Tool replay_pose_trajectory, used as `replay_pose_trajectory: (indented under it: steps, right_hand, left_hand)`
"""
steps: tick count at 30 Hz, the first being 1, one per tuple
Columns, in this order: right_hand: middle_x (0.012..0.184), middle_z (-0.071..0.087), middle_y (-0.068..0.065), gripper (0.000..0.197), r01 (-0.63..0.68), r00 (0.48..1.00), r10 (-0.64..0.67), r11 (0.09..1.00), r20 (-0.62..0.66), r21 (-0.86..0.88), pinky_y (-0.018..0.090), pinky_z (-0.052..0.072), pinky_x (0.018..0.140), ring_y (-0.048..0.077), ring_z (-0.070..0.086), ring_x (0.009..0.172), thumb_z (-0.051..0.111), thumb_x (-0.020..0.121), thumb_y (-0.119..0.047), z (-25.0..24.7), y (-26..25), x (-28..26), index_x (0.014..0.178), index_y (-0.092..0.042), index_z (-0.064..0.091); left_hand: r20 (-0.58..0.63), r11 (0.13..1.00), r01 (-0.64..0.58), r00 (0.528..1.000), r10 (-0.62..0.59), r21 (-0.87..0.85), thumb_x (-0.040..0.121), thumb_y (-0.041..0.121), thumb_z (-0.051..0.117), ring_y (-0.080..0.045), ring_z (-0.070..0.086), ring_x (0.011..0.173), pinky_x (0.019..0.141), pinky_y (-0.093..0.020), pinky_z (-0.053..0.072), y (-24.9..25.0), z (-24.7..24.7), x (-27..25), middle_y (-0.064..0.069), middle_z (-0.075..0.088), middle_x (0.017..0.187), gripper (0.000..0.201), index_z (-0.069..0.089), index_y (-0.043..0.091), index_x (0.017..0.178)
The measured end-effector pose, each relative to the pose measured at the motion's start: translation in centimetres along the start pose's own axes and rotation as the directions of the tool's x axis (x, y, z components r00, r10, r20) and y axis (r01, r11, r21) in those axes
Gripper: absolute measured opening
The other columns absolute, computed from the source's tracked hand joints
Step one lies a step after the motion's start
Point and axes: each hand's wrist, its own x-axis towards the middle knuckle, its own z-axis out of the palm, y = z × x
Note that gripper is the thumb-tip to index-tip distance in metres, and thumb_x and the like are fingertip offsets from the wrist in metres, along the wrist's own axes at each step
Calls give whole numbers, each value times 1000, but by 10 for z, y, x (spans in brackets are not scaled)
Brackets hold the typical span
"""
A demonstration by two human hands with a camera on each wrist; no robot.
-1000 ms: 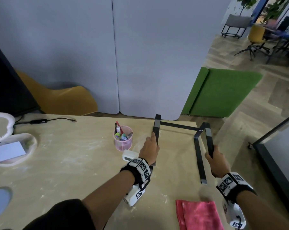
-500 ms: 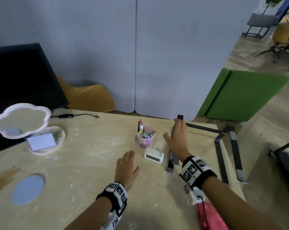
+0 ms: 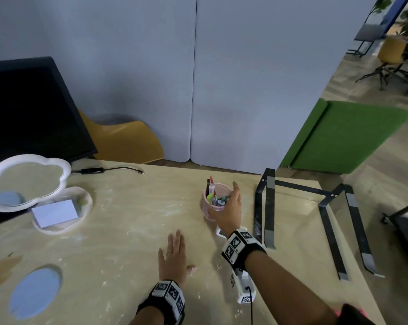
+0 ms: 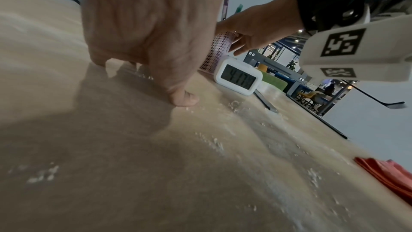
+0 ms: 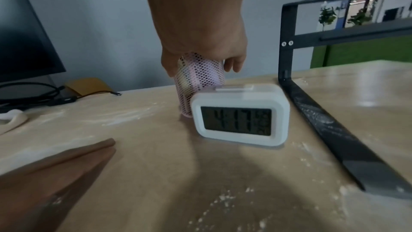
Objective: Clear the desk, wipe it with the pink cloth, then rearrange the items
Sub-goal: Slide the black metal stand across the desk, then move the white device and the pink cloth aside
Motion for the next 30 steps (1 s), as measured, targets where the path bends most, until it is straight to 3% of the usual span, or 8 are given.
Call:
replay_pose_trajectory:
  steps: [5, 10, 13, 22, 27, 30]
  right_hand:
    - [129, 47, 10, 112, -38, 995, 49, 991, -85, 129, 38, 51, 91, 20, 51, 109, 87, 53, -35, 5, -2, 2, 142, -23, 19]
    - [124, 51, 8, 102, 48, 993, -37, 994, -110, 94, 31, 49, 88, 23, 54, 109, 86, 56, -29, 0, -4, -6, 139, -19, 28]
    - [123, 53, 6, 104, 106, 990, -95, 989, -109, 105, 34, 53, 87, 20, 56, 107, 88, 53, -29, -7, -6, -19, 138, -20, 28]
    - [123, 53, -3, 104, 136, 987, -112, 964, -114, 229, 27, 53, 90, 9, 56, 109, 90, 50, -29, -54, -11, -88, 134, -32, 28]
    - [119, 57, -9, 100, 99, 991, -73, 967, -115, 235, 34, 55, 87, 5, 58, 106, 90, 50, -31, -90, 15, -135, 132, -30, 32]
    - [115, 54, -21, 99, 92, 987, -61, 972, -147, 218, 35, 56, 82, 0, 57, 104, 91, 50, -31, -114, 35, -157, 130, -29, 34]
  left_hand:
    - [8, 1000, 1, 1000, -1, -5, 89, 50, 49, -19, -16, 146, 118, -46, 9, -1, 0, 2, 3, -26, 155, 94, -13, 12, 149]
    - [25, 1000, 2, 1000, -2, 3, 91, 48, 48, -20, -16, 146, 118, -45, 8, 0, -1, 0, 3, -25, 156, 92, -13, 12, 149]
    - [40, 1000, 8, 999, -8, -2, 91, 48, 48, -19, -17, 146, 118, -45, 7, 0, -3, 0, 3, -26, 156, 93, -14, 11, 149]
    - [18, 998, -4, 1000, 3, 69, 94, 44, 46, -22, -10, 147, 119, -46, 11, 7, -7, -7, -2, -20, 158, 85, -7, 9, 150]
    - [-32, 991, -12, 999, 17, 130, 96, 39, 44, -22, -3, 148, 117, -46, 17, 12, -5, -13, -4, -16, 159, 78, -3, 10, 150]
    - [-39, 991, -7, 999, 12, 131, 97, 36, 44, -21, 0, 148, 116, -45, 20, 15, -5, -15, -3, -11, 160, 73, 1, 11, 150]
